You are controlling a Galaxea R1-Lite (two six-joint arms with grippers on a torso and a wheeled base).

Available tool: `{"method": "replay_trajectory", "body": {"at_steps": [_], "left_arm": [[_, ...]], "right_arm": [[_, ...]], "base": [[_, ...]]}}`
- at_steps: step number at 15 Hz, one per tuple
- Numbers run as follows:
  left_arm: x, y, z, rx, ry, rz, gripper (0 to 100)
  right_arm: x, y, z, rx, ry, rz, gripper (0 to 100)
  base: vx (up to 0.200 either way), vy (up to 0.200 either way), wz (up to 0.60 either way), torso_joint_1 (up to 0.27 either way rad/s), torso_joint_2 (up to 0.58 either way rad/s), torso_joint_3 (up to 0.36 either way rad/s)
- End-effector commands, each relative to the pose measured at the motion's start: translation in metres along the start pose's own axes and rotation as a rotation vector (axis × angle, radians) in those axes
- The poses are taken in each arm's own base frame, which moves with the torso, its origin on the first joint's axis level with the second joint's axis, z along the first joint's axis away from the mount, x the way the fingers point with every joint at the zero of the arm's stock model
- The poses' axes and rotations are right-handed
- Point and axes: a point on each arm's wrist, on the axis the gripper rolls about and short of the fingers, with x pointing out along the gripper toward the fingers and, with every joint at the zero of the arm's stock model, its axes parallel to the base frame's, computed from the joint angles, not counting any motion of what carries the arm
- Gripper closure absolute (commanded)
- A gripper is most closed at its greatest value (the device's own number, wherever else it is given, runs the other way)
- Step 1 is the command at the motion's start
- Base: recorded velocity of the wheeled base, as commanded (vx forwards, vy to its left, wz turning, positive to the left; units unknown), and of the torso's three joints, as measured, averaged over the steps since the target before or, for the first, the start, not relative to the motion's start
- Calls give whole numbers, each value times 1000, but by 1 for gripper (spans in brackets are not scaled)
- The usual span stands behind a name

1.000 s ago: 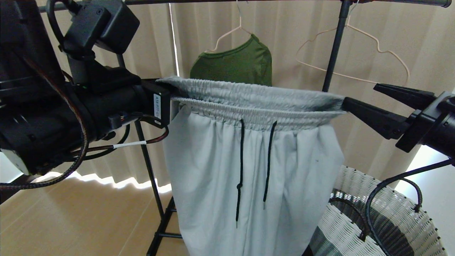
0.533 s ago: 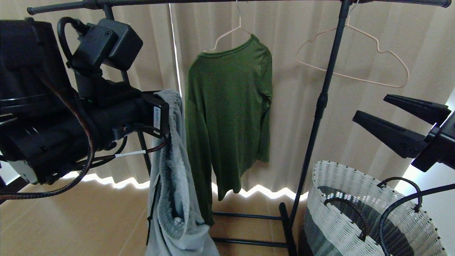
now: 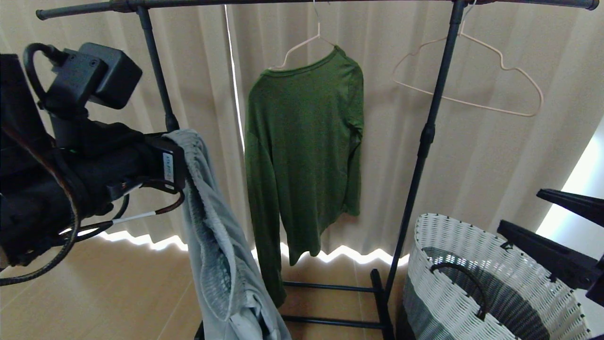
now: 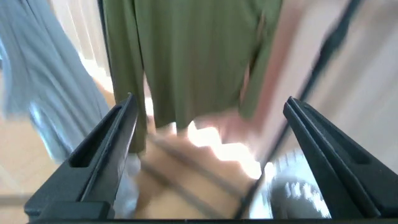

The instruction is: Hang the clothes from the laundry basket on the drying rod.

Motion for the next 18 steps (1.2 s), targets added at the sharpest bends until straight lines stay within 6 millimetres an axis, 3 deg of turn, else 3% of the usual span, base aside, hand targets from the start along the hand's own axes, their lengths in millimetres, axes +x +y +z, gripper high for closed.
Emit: {"method": "replay_trajectory", "body": {"at_steps": [1,3,5,9,12,16,17,18], "left_arm": [[-10,16,-1,-14,-10,54,100],[-21,22,-5,-50,-18,62,100],[-28,24,-9,-58,-19,52,100],[-38,44,-22,-63,10,148,100],[-42,44,-31,-65,33,153,100],[-45,52,-41,-77,47,123,100],[-57,53,-63,-78,86,74,100],[-62,51,-69,-81,93,56,100]], "right_arm": [[-27,2,-1,-12,-26,-36,0],[-39,1,-14,0,5,-79,0],[-39,-1,-13,1,3,-105,0],[-20,-18,-17,36,87,-211,0],[-6,-23,-18,35,96,-201,0],[-8,-23,-18,3,55,-208,0],[-13,-22,-18,1,40,-215,0],[-15,-21,-16,-3,26,-216,0]], "base": [[0,0,0,0,0,0],[0,0,0,0,0,0],[0,0,0,0,0,0],[0,0,0,0,0,0],[0,0,0,0,0,0],[0,0,0,0,0,0],[0,0,0,0,0,0],[0,0,0,0,0,0]]}}
